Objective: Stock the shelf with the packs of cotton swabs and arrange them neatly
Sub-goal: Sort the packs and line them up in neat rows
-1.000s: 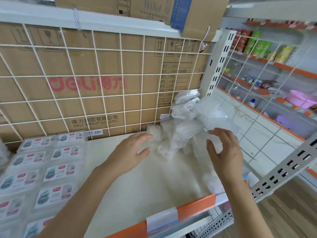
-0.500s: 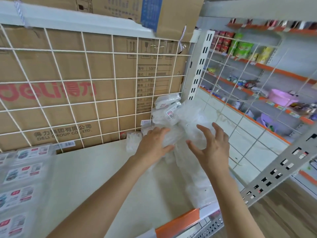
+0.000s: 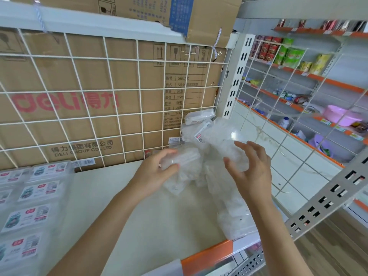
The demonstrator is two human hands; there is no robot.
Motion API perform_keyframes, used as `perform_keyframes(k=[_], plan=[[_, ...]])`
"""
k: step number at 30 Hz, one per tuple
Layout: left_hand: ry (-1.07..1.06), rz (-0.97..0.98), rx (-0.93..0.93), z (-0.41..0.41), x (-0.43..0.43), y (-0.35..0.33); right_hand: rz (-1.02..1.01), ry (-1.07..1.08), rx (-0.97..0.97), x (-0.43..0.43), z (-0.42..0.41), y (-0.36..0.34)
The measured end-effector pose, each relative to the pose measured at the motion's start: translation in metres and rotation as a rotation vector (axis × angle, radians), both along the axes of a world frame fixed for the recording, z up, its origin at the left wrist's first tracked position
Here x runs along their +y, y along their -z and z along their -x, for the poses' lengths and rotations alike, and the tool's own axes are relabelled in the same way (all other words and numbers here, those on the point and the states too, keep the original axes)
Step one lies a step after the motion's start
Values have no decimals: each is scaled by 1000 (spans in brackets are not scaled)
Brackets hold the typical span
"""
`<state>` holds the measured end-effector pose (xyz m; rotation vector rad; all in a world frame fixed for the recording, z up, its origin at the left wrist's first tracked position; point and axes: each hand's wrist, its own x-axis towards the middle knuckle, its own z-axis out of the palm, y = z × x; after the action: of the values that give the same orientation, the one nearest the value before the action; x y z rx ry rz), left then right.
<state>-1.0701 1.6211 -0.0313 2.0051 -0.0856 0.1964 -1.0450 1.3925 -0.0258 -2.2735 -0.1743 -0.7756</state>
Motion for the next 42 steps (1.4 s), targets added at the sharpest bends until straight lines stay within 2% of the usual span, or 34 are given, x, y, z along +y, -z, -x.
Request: perform_keyframes(k=[7,10,16,19,25,29,34,39,42], plan=[[-139,790,306,27,18,-9,-378,-304,81,19,17,-21],[-118,944,375,42,27,-11,-499,-423,147,31,18,-23],[-96,1256,462,73,50,-6,-588,-419,308,68,10,-10],[-118,1273,431,85,61,-8,-623,-433,411,88,12,-4],[-215,1106,337,95,86,-13,-757,-535,574,120,21,-2],[-265,1062,278,98,99,-15,-863,-570,674,136,24,-4],[-328,968,192,95,115,-12,-930,-601,687,157,23,-1],[-346,851,199,87,123,-5,-1130,-696,648,174,25,5],[-360,845,203,81,123,-4,-1078,-780,587,185,26,8]])
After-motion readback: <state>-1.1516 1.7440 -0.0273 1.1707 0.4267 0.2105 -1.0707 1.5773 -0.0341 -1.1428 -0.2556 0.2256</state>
